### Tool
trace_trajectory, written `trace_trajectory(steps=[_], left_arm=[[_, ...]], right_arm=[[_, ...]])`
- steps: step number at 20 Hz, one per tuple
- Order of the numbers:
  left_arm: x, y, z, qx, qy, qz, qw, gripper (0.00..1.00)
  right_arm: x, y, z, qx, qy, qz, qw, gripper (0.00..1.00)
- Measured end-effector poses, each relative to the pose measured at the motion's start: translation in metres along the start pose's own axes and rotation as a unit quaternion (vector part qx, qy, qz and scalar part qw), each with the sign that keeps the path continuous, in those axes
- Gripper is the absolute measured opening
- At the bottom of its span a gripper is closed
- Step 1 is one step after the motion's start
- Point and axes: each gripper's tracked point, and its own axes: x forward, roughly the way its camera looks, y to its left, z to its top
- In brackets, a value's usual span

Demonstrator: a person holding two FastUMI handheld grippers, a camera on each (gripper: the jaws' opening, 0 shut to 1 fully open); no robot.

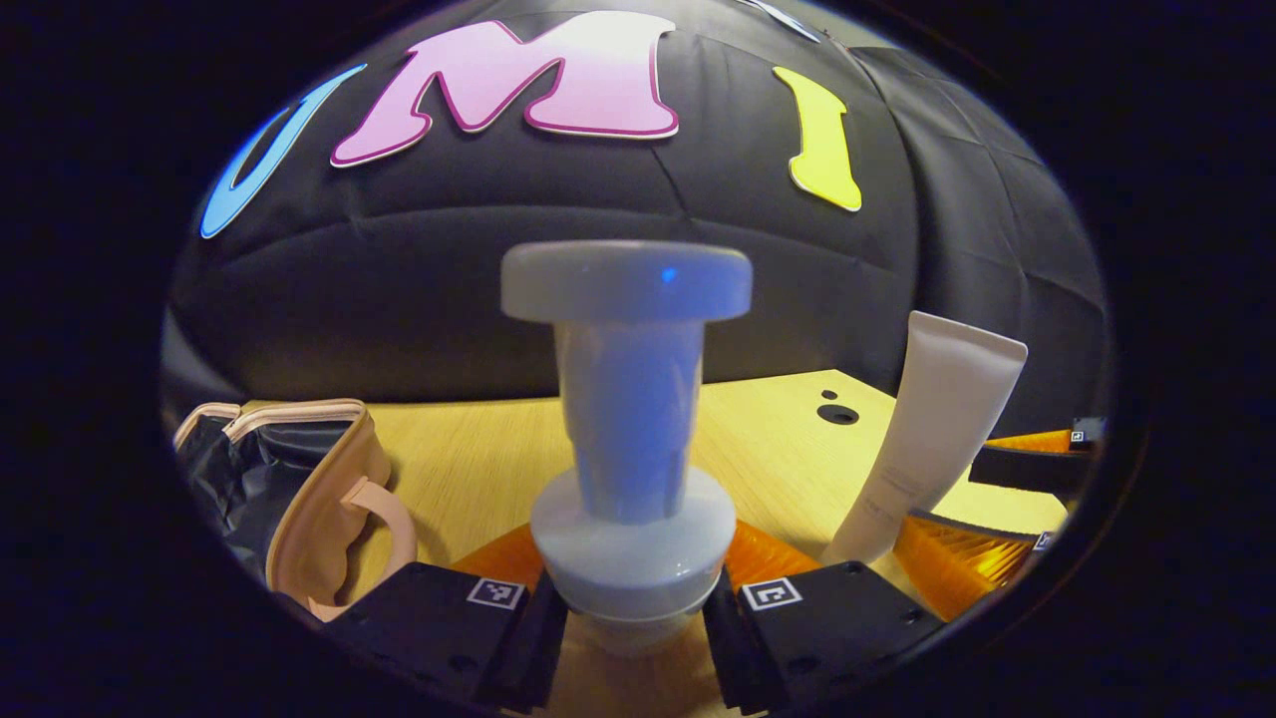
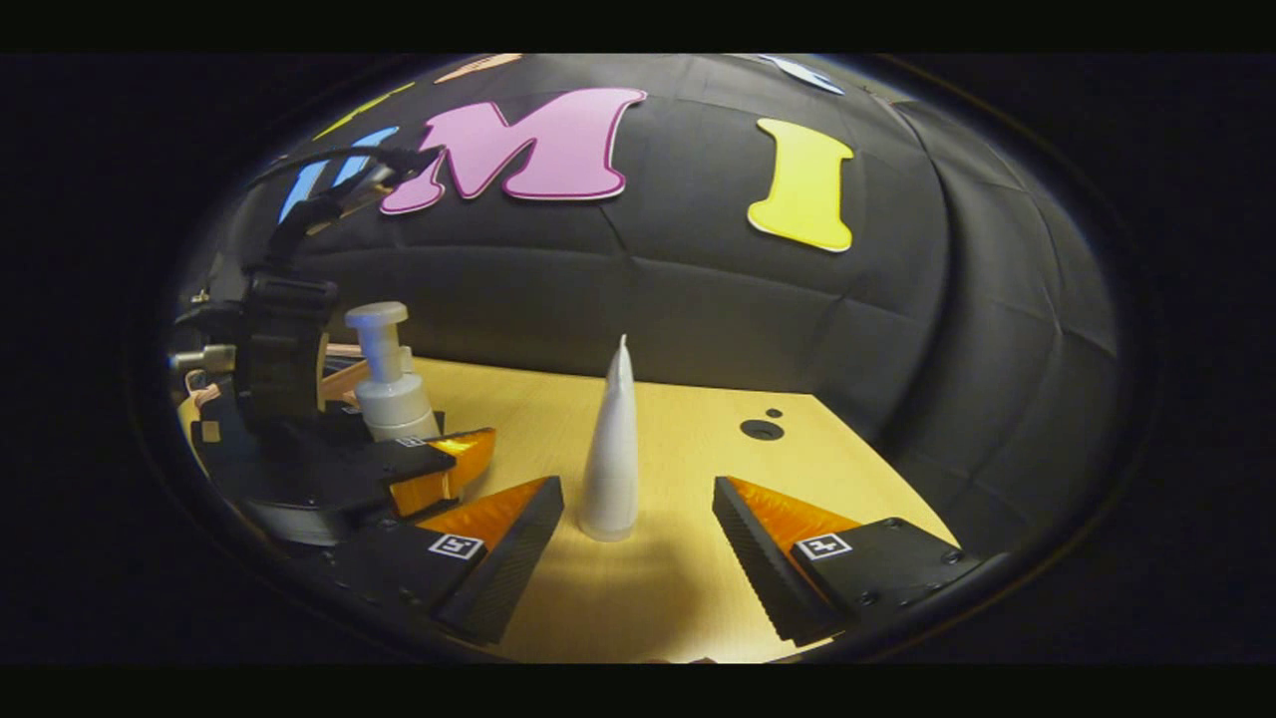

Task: First open the suitcase, pack the skin care products into it, and then close the suitcase.

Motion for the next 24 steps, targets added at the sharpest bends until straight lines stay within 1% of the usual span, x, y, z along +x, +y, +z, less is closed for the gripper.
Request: trace_trajectory(steps=[3,4,6,8,11,12,14,16,17,18,19,20,22,24], left_arm=[[-0.006,0.010,-0.003,-0.005,0.007,0.004,1.000,0.62],[-0.009,0.013,-0.004,-0.015,0.009,0.004,1.000,0.62],[-0.018,0.019,-0.007,-0.035,0.015,0.005,0.999,0.61],[-0.028,0.026,-0.010,-0.043,0.016,0.010,0.999,0.61],[-0.039,0.033,-0.013,-0.060,0.017,0.013,0.998,0.61],[-0.042,0.034,-0.014,-0.068,0.019,0.014,0.997,0.61],[-0.048,0.038,-0.013,-0.074,0.015,0.017,0.997,0.61],[-0.053,0.042,-0.011,-0.071,0.016,0.019,0.997,0.61],[-0.056,0.043,-0.009,-0.069,0.014,0.018,0.997,0.61],[-0.058,0.045,-0.007,-0.067,0.012,0.019,0.997,0.61],[-0.060,0.046,-0.004,-0.067,0.010,0.018,0.998,0.61],[-0.062,0.046,-0.002,-0.065,0.007,0.019,0.998,0.61],[-0.066,0.047,0.004,-0.063,0.001,0.015,0.998,0.61],[-0.074,0.048,0.010,-0.076,0.004,0.008,0.997,0.61]], right_arm=[[0.016,0.006,-0.001,0.010,0.005,0.004,1.000,0.96],[0.022,0.007,0.000,0.014,0.006,0.003,1.000,0.97],[0.039,0.008,0.004,0.016,0.001,-0.002,1.000,0.97],[0.054,0.009,0.006,0.021,0.001,-0.002,1.000,0.97],[0.070,0.011,-0.007,0.043,0.024,-0.005,0.999,0.97],[0.073,0.008,-0.014,0.041,0.033,-0.011,0.999,0.94],[0.077,0.007,-0.018,0.042,0.041,-0.016,0.998,0.54],[0.074,0.005,-0.017,0.043,0.042,-0.021,0.998,0.51],[0.075,0.007,-0.017,0.042,0.041,-0.017,0.998,0.48],[0.075,0.008,-0.015,0.042,0.039,-0.011,0.998,0.41],[0.075,0.010,-0.016,0.042,0.037,-0.004,0.998,0.40],[0.074,0.011,-0.015,0.037,0.036,-0.002,0.999,0.35],[0.072,0.012,-0.015,0.018,0.033,0.003,0.999,0.35],[0.065,0.015,-0.007,0.011,0.027,0.011,1.000,0.35]])
